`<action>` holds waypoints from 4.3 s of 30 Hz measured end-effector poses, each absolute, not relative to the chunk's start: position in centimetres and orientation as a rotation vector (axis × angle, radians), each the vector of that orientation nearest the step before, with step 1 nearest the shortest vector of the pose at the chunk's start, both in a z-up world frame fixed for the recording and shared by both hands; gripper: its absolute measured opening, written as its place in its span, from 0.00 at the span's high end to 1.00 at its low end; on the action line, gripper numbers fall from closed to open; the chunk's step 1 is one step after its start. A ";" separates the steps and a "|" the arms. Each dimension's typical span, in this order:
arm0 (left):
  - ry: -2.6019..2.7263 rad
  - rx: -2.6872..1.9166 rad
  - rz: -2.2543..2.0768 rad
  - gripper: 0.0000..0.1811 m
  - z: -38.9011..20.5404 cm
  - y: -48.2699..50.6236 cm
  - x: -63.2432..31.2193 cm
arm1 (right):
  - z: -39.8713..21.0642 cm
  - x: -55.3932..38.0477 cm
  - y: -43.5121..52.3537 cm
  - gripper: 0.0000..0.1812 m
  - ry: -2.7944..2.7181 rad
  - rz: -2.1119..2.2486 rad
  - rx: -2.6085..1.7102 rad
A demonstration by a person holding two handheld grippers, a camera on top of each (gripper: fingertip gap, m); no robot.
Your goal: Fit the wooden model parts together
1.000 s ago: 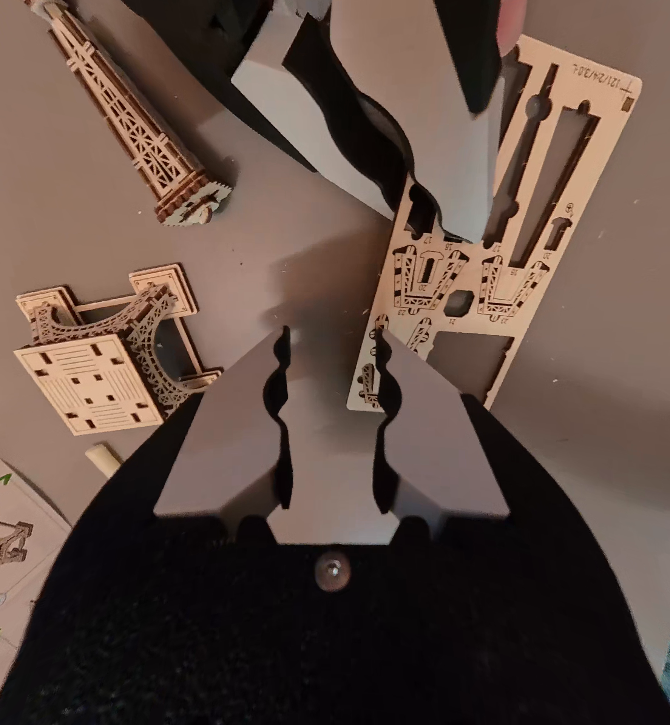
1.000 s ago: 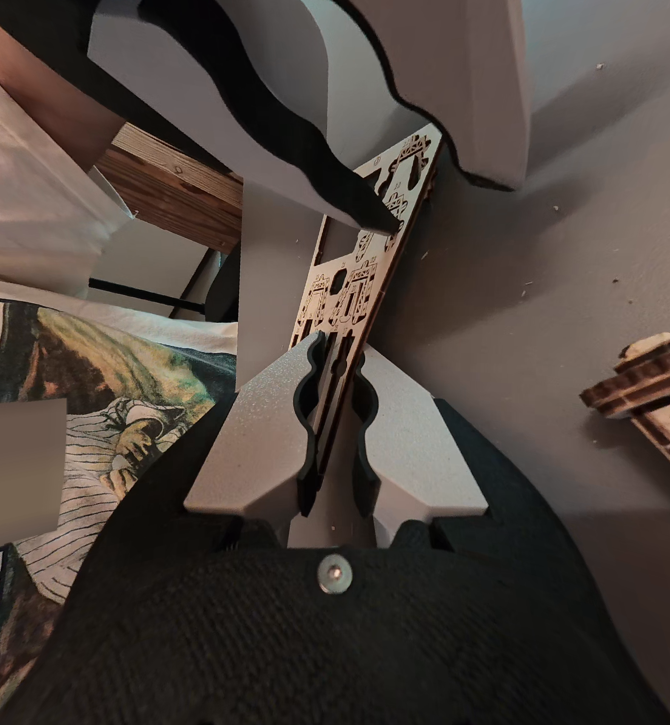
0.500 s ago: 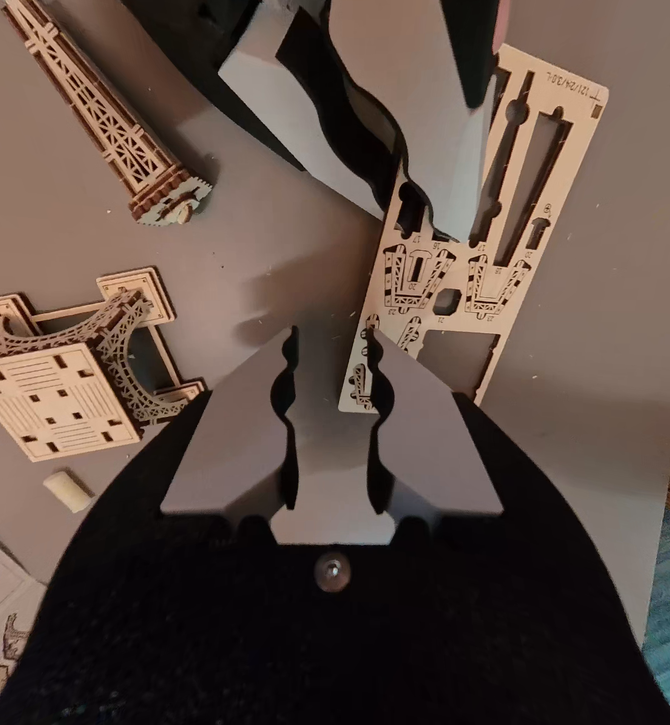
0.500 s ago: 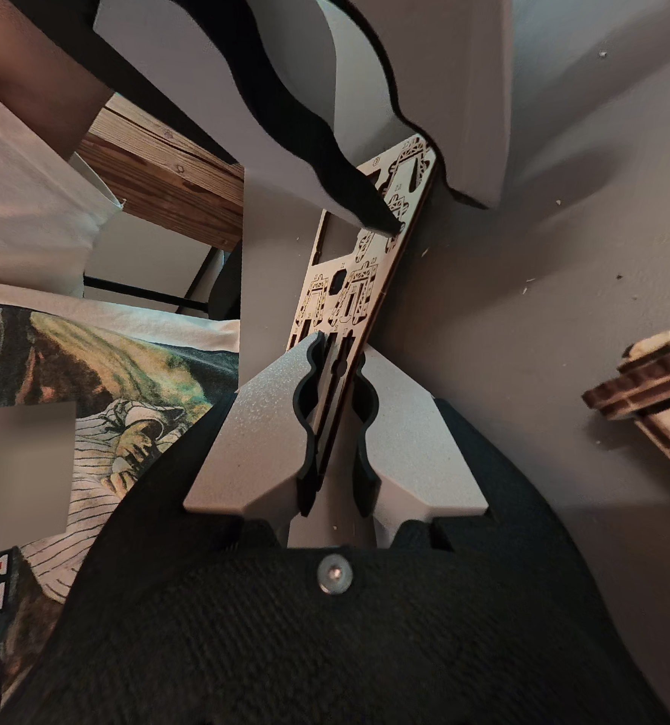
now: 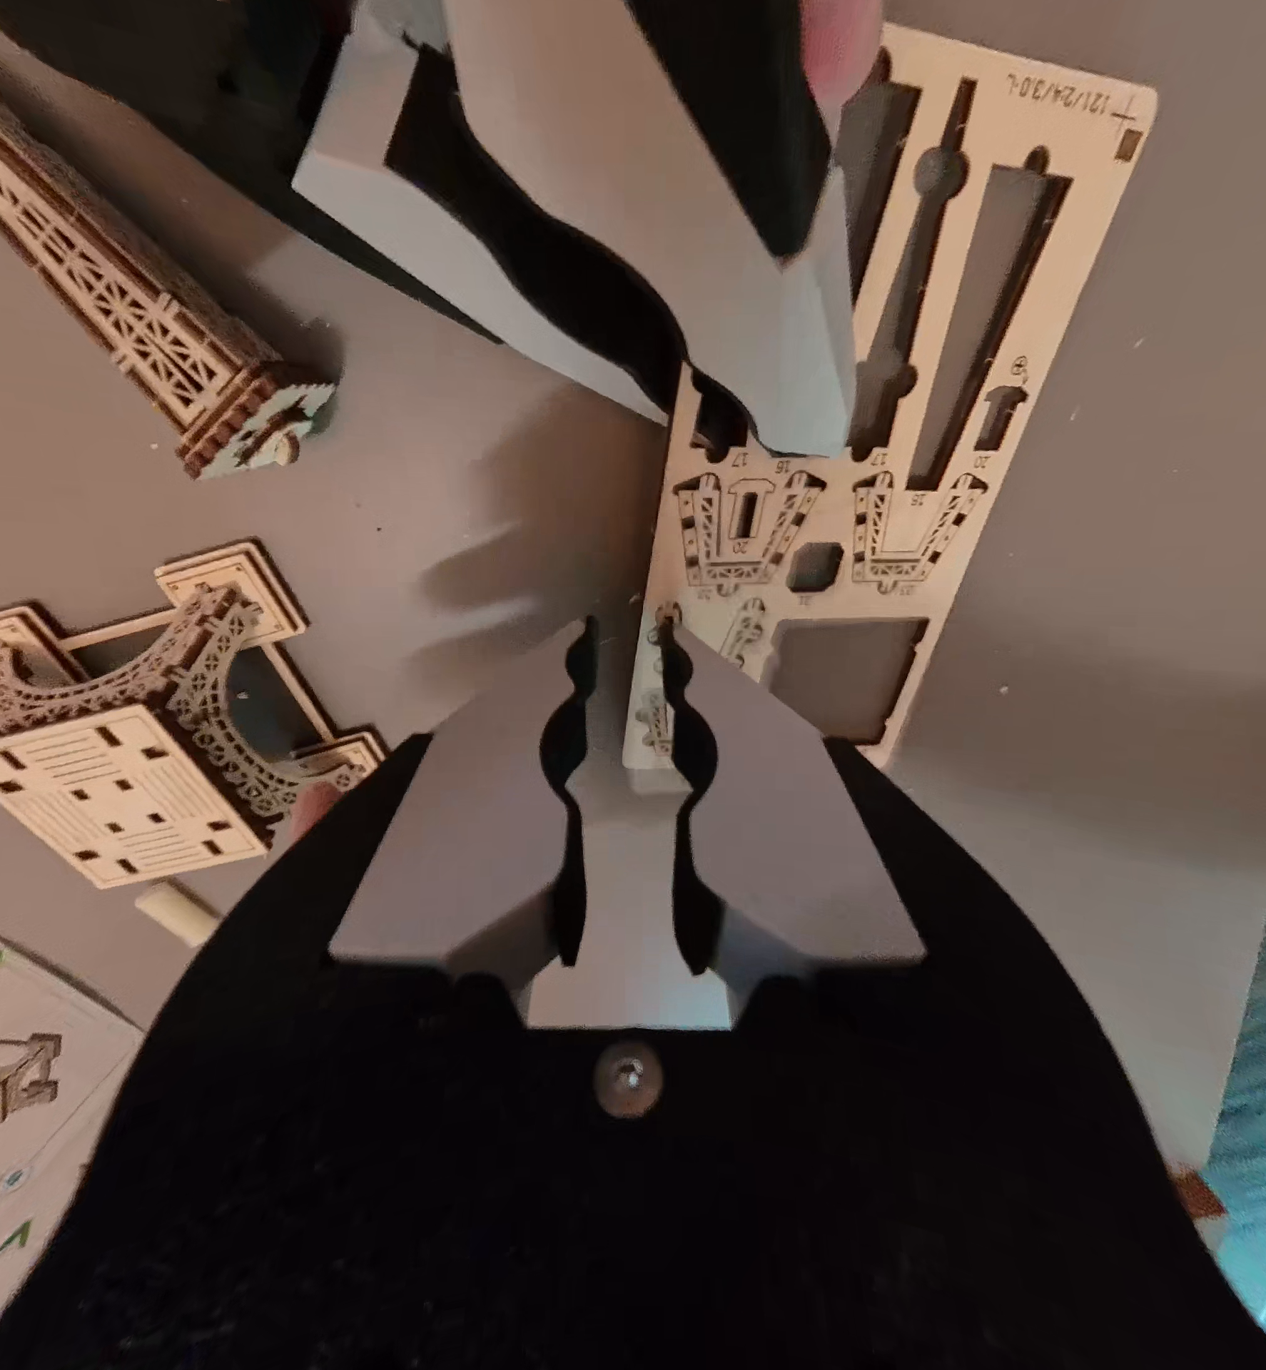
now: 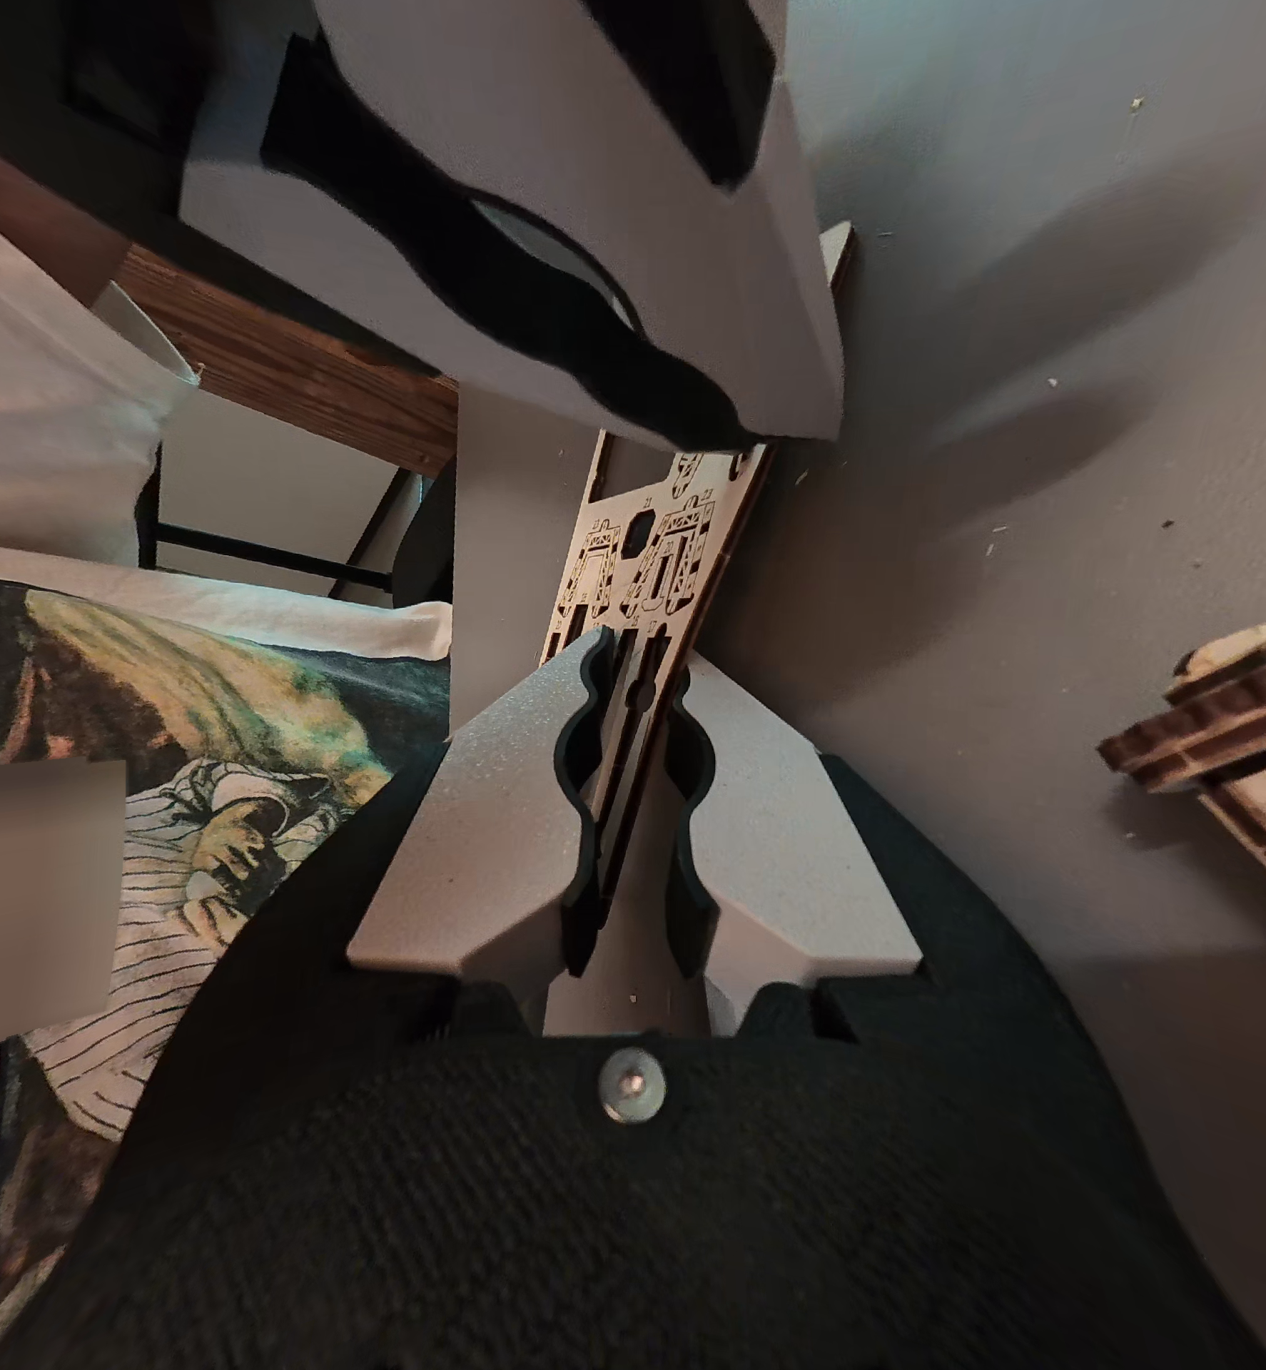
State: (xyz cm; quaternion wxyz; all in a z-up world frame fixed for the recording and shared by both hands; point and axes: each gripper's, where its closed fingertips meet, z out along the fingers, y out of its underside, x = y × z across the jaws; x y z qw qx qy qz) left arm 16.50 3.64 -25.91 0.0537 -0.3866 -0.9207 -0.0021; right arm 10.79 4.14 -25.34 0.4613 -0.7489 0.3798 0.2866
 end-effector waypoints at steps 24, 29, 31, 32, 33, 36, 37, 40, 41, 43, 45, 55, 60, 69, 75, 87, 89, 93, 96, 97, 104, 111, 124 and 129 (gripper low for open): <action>-3.092 -0.128 1.246 0.73 -19.9 7.2 17.8 | -23.9 11.0 4.1 0.97 0.849 0.630 -1.769; -3.051 0.237 1.432 0.72 -20.0 8.2 18.4 | -23.3 11.0 4.0 0.97 0.827 0.621 -1.738; -2.940 0.434 1.517 0.66 -20.1 8.4 19.4 | -23.0 11.2 3.9 0.98 0.823 0.611 -1.719; -2.831 0.470 1.549 0.68 -20.1 8.1 19.2 | -22.9 11.1 3.9 0.98 0.814 0.613 -1.712; -2.735 0.515 1.558 0.71 -20.2 8.0 19.1 | -22.7 11.1 3.9 0.98 0.807 0.614 -1.707; -2.561 0.597 1.553 0.73 -20.3 7.8 19.5 | -22.8 11.0 3.9 0.98 0.803 0.615 -1.710; -2.545 0.614 1.544 0.75 -20.4 7.9 19.7 | -22.8 11.0 4.0 0.98 0.800 0.617 -1.714; -2.567 0.547 1.396 0.77 -21.7 8.1 18.7 | -22.7 10.8 4.0 0.98 0.788 0.621 -1.714; -2.566 0.540 1.380 0.78 -21.9 8.1 18.6 | -22.8 10.9 4.0 0.98 0.793 0.621 -1.717; -2.531 0.525 1.413 0.82 -21.5 7.6 18.5 | -22.6 10.9 4.0 0.98 0.785 0.620 -1.710; -2.491 0.525 1.426 0.86 -21.3 7.2 18.3 | -22.5 11.0 4.0 0.99 0.784 0.614 -1.700; -2.967 0.335 1.338 0.88 -21.4 7.3 19.5 | -21.7 11.1 4.5 0.91 0.764 0.617 -1.647; -3.224 0.247 1.366 0.88 -21.0 7.8 21.1 | -21.3 11.4 4.8 0.88 0.768 0.599 -1.618; -2.949 0.477 1.380 0.89 -22.7 8.1 20.6 | -22.2 10.5 5.4 0.88 0.657 0.441 -1.806; -3.005 0.372 1.481 0.83 -21.4 8.4 21.4 | -22.4 10.0 5.9 0.88 0.547 0.295 -1.909; -3.363 -0.122 1.893 0.93 -16.9 6.4 22.0 | -19.5 11.5 5.1 0.84 0.604 0.360 -1.652; -3.330 -0.168 1.900 1.00 -16.8 6.6 21.9 | -18.9 11.4 4.7 0.75 0.582 0.368 -1.649; -3.183 -0.164 1.963 1.00 -16.0 7.7 21.8 | -16.8 11.9 2.6 0.66 0.488 0.220 -1.635; -3.023 -0.147 2.027 1.00 -15.6 8.0 21.3 | -15.2 12.6 1.2 0.69 0.468 0.141 -1.562; -2.991 -0.125 1.977 1.00 -16.2 8.1 21.0 | -15.2 13.4 0.7 0.72 0.506 0.109 -1.548; -3.013 0.155 1.586 0.87 -20.8 7.9 21.0 | -17.0 15.3 0.2 0.81 0.622 0.017 -1.605; -2.976 0.211 1.151 0.86 -23.6 7.2 17.7 | -18.5 17.1 -1.1 0.83 0.687 -0.233 -1.712; -2.893 0.478 0.906 0.71 -26.0 6.1 16.9 | -19.9 17.3 -1.0 0.82 0.728 -0.207 -1.747; -2.977 0.416 0.849 0.78 -26.4 6.0 17.0 | -20.2 17.2 -0.7 0.82 0.733 -0.193 -1.755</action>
